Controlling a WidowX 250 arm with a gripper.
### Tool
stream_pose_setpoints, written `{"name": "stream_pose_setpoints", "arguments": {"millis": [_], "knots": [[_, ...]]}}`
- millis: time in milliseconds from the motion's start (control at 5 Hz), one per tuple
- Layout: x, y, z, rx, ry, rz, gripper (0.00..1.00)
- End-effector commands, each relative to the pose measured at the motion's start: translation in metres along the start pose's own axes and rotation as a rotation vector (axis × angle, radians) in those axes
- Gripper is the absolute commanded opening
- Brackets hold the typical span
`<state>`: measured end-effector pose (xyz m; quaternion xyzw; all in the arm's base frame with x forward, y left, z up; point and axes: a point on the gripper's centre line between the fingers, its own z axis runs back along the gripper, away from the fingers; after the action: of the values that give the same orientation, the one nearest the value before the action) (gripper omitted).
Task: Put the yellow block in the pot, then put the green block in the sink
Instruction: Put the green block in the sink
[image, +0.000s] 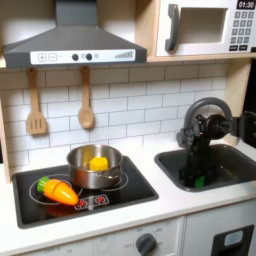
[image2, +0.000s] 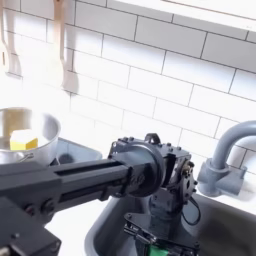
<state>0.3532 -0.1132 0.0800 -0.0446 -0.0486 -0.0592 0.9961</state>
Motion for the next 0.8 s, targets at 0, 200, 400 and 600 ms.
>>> {"name": "stream_pose_setpoints", "arguments": {"millis": [0,200,400,600], "knots": [[-0.001,-0.002,-0.002,-0.011,0.006,-0.026,1.00],[0.002,-0.001,0.004,-0.004,-0.012,-0.032,1.00],[0.001,0.000,0.007,-0.003,-0.012,-0.030,1.00],[0.000,0.000,0.014,-0.002,-0.022,-0.030,1.00]]}}
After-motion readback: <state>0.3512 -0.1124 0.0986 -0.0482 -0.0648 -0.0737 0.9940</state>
